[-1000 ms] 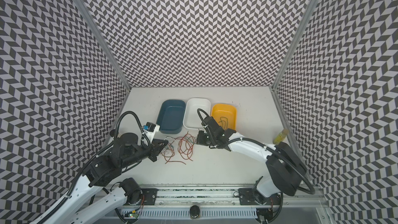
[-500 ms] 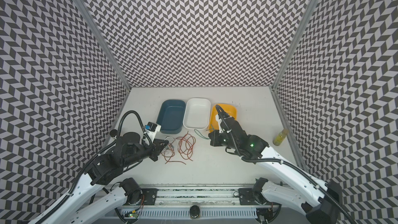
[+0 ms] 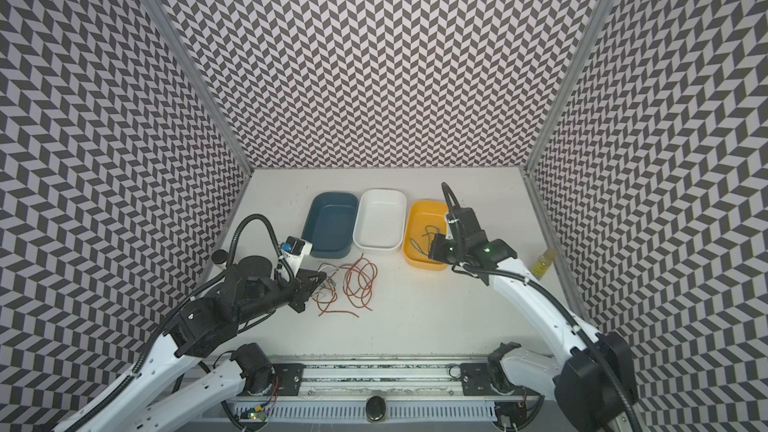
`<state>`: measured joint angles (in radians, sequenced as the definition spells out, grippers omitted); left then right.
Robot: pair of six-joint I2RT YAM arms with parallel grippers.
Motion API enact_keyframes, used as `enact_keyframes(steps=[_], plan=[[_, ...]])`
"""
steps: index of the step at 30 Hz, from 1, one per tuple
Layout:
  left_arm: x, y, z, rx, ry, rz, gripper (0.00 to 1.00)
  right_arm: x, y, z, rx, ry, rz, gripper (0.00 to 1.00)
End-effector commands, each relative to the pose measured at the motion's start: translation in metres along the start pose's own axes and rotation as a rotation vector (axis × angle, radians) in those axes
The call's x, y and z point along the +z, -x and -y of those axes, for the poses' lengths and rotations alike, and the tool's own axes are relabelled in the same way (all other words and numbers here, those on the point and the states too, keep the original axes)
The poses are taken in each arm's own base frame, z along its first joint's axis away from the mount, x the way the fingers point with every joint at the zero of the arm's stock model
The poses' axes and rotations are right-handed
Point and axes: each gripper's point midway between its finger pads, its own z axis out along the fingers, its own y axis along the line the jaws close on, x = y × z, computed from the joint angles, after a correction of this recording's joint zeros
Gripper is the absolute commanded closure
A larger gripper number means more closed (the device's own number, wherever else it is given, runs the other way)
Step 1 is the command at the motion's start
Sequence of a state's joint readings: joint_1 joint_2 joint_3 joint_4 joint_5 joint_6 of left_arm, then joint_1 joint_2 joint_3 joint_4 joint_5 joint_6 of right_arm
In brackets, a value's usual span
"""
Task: Untangle the cables
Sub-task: 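Grasp another green wire with the right gripper and lift it toward the yellow tub, then release the green wire into the yellow tub and return the right gripper to the bundle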
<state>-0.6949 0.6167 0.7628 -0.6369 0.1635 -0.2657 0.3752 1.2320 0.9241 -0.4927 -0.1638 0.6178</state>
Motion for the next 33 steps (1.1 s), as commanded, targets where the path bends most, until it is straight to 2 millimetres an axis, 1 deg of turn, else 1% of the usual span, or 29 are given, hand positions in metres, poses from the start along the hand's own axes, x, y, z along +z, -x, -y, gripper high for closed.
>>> enact_keyframes(steps=[1, 5, 7, 8, 10, 13, 15, 16, 18, 19, 21, 25, 28, 30, 31, 32, 33], plan=[[0.000, -0.004, -0.003, 0.008, 0.017, -0.012, 1.00, 0.012, 0.015, -0.005, -0.012, 0.009, -0.012, 1.00], [0.000, -0.004, -0.002, 0.010, 0.014, -0.014, 1.00, 0.034, 0.015, -0.001, -0.031, -0.028, -0.091, 1.00], [0.000, -0.004, -0.002, 0.011, 0.013, -0.013, 1.00, 0.039, 0.017, 0.002, -0.033, -0.050, -0.097, 1.00], [-0.001, -0.004, -0.002, 0.011, 0.014, -0.012, 1.00, 0.040, 0.018, 0.003, -0.034, -0.055, -0.095, 0.98], [-0.001, -0.005, -0.001, 0.012, 0.012, -0.012, 1.00, 0.038, 0.020, 0.003, -0.042, -0.064, -0.090, 0.89], [-0.001, -0.004, -0.001, 0.014, 0.011, -0.010, 1.00, 0.028, 0.024, -0.002, -0.053, -0.051, -0.069, 0.66], [-0.001, -0.003, -0.001, 0.014, 0.009, -0.008, 1.00, 0.020, 0.025, -0.005, -0.058, -0.036, -0.051, 0.54], [-0.001, -0.004, 0.000, 0.014, 0.008, -0.011, 1.00, 0.015, 0.025, -0.007, -0.060, -0.028, -0.042, 0.50], [-0.001, -0.004, 0.000, 0.014, 0.008, -0.010, 1.00, 0.005, 0.024, -0.014, -0.067, 0.002, -0.025, 0.46], [-0.001, -0.004, -0.001, 0.014, 0.008, -0.011, 1.00, 0.000, 0.020, -0.021, -0.079, 0.033, -0.020, 0.44], [0.000, -0.004, 0.000, 0.013, 0.005, -0.014, 1.00, -0.010, 0.010, -0.044, -0.126, 0.125, -0.001, 0.42], [0.001, -0.004, 0.000, 0.012, 0.003, -0.020, 1.00, -0.023, -0.033, -0.104, -0.273, 0.338, 0.004, 0.39], [0.001, -0.005, 0.000, 0.013, 0.005, -0.020, 1.00, -0.029, -0.063, -0.135, -0.353, 0.441, 0.001, 0.37], [0.001, -0.005, -0.001, 0.012, 0.008, -0.019, 1.00, -0.030, -0.079, -0.150, -0.407, 0.474, 0.003, 0.37], [0.001, -0.005, -0.001, 0.011, 0.009, -0.019, 1.00, -0.028, -0.085, -0.152, -0.428, 0.463, 0.004, 0.37], [0.001, -0.005, -0.001, 0.011, 0.009, -0.019, 1.00, -0.025, -0.085, -0.150, -0.431, 0.428, 0.006, 0.38], [0.001, -0.005, -0.001, 0.011, 0.010, -0.021, 1.00, -0.023, -0.081, -0.140, -0.419, 0.364, 0.021, 0.39]])
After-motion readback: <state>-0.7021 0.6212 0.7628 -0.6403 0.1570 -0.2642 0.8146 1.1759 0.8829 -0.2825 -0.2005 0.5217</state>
